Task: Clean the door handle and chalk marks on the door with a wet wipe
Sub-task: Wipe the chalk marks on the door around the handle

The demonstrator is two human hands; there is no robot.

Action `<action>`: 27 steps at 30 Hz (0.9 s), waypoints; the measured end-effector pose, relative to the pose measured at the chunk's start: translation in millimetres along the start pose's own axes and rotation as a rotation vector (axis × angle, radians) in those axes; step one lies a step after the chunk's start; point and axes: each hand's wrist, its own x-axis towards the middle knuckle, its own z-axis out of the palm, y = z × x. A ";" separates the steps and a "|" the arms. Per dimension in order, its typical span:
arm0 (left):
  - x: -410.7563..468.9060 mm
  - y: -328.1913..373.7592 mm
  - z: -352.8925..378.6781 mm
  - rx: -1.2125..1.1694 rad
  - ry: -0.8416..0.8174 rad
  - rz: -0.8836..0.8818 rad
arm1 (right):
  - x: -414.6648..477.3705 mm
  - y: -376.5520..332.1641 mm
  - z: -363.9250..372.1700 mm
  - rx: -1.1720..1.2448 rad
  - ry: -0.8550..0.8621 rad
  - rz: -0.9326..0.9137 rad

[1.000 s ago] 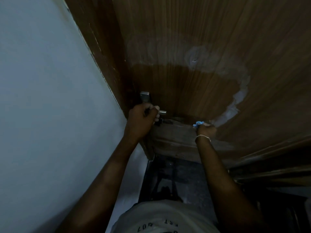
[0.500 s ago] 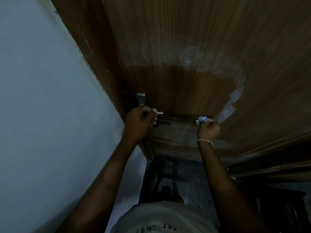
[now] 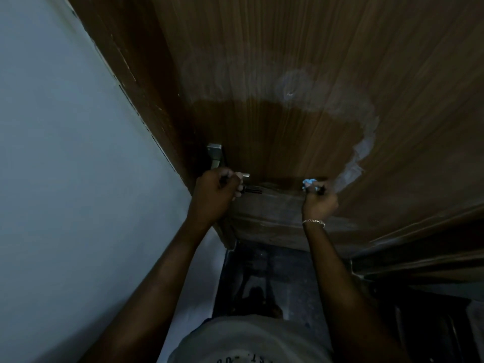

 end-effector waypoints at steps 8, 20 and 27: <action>-0.5 -1.0 -5.9 -0.007 0.024 -0.029 | 9.1 -2.9 -12.9 -0.044 0.019 -0.010; -12.5 -0.6 -16.9 -0.003 0.046 -0.030 | -8.0 10.7 5.1 -0.118 -0.038 -0.100; -14.0 -0.6 -22.5 0.022 0.032 -0.034 | -5.0 36.1 5.9 -0.208 -0.022 0.029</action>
